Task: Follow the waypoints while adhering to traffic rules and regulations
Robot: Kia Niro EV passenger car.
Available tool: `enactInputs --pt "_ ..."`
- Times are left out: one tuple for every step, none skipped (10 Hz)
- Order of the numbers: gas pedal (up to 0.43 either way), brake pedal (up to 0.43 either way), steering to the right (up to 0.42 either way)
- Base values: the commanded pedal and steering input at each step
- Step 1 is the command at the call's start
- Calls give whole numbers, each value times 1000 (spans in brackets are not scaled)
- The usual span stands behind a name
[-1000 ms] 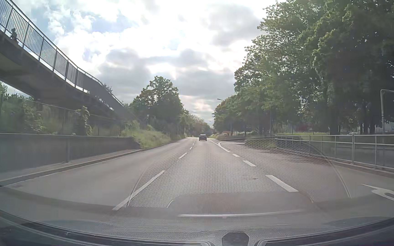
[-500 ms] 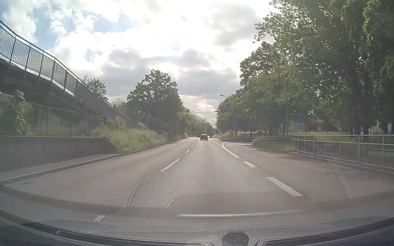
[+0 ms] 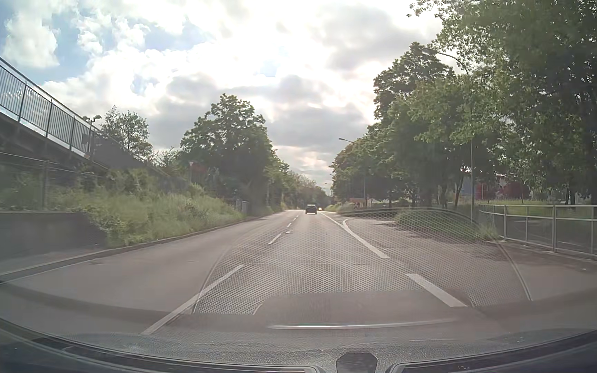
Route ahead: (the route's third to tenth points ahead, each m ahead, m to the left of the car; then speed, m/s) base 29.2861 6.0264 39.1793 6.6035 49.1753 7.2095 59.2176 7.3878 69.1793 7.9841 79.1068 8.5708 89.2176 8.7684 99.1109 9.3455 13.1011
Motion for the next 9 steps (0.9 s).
enactInputs --pt "138 0 -5" --pt "138 0 -5" --pt "138 0 -5" --pt "138 0 -6" --pt "138 0 -5" --pt "138 0 -5" --pt "138 0 -5" --pt "138 0 -5" --pt "138 0 -6"
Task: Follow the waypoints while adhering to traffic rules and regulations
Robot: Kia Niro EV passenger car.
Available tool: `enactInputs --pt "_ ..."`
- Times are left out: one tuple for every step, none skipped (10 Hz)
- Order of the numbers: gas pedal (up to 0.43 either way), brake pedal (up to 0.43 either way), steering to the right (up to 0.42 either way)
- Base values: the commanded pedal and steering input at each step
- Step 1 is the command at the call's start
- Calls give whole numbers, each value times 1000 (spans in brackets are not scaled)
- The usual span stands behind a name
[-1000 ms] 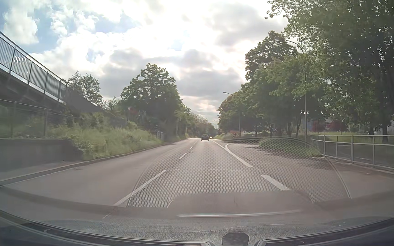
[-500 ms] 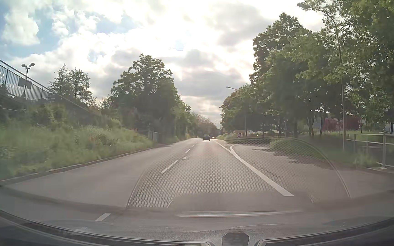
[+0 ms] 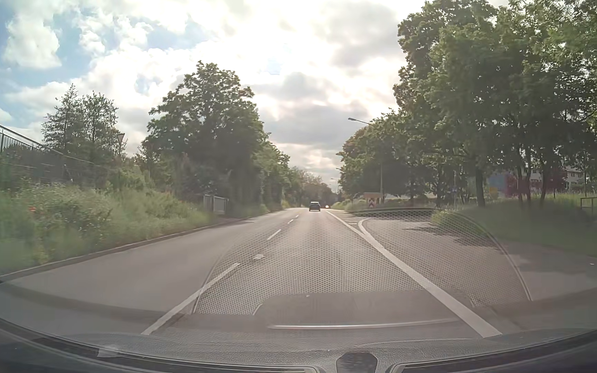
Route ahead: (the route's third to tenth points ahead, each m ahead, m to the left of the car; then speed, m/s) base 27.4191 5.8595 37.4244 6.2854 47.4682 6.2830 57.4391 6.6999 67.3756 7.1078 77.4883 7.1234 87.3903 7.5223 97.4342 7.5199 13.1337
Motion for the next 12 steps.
enactInputs --pt "138 0 -5" --pt "138 0 -5" --pt "138 0 -6" --pt "138 0 -5" --pt "138 0 -6" --pt "138 0 -5" --pt "138 0 -5" --pt "138 0 -6" --pt "138 0 -5" --pt "138 0 -5" --pt "138 0 -5" --pt "138 0 -4"
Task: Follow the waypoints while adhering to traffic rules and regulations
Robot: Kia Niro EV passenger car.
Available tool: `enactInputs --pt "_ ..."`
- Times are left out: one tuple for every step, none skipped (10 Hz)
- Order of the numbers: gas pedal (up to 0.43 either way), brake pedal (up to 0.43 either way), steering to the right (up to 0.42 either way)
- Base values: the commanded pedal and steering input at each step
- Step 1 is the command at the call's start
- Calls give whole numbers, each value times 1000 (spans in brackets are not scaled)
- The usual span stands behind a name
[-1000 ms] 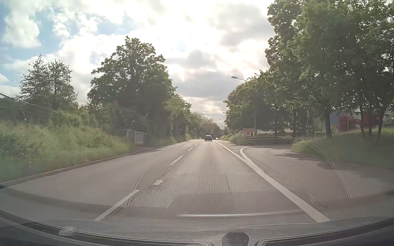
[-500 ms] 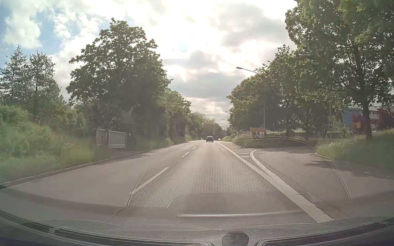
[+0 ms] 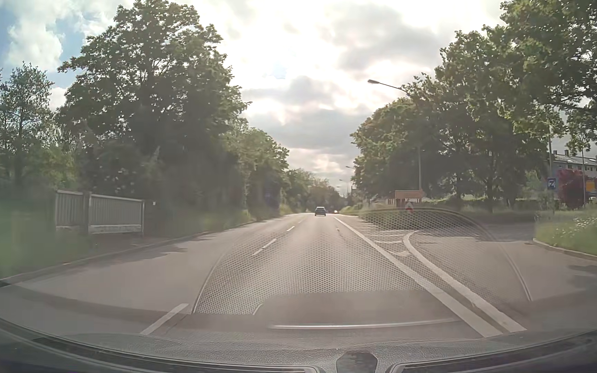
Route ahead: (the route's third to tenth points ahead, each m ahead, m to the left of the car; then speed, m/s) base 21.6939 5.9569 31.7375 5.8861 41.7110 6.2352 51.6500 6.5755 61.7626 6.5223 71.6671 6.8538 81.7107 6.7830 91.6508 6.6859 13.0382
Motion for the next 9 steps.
enactInputs --pt "138 0 -3" --pt "138 0 -3" --pt "138 0 -3" --pt "138 0 -3" --pt "138 0 -3" --pt "138 0 -3" --pt "138 0 -3" --pt "138 0 -3" --pt "138 0 -3"
